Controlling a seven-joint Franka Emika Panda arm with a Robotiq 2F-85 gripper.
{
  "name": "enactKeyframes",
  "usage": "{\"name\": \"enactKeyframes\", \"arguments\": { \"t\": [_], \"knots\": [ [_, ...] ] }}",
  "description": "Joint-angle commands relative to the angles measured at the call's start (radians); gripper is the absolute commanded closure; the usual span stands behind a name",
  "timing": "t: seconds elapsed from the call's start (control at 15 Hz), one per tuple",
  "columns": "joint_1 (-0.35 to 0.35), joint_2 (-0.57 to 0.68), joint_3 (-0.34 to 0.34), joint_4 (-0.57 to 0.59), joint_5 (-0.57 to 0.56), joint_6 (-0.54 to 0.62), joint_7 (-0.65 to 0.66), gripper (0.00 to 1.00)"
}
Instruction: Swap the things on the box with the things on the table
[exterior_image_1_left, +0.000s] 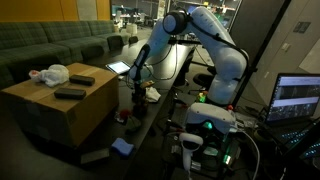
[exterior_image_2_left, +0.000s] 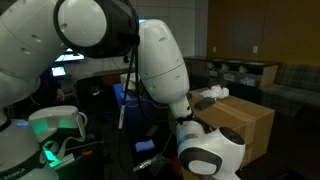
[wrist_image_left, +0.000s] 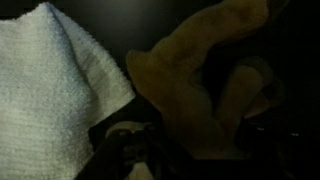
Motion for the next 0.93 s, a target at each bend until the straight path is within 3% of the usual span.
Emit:
{"name": "enactKeyframes", "arguments": {
  "t": [0.0,0.33,0.87],
  "knots": [
    [0.007,0.016,-0.001,0.034,0.002,-0.035,-0.017,0.64],
    [0.020,-0.027,-0.013,0.027,-0.002,-0.115,-0.007,0.96],
    [0.066,-0.201,-0.050,-0.035,-0.018,-0.236,0.018,0.95]
  ]
}}
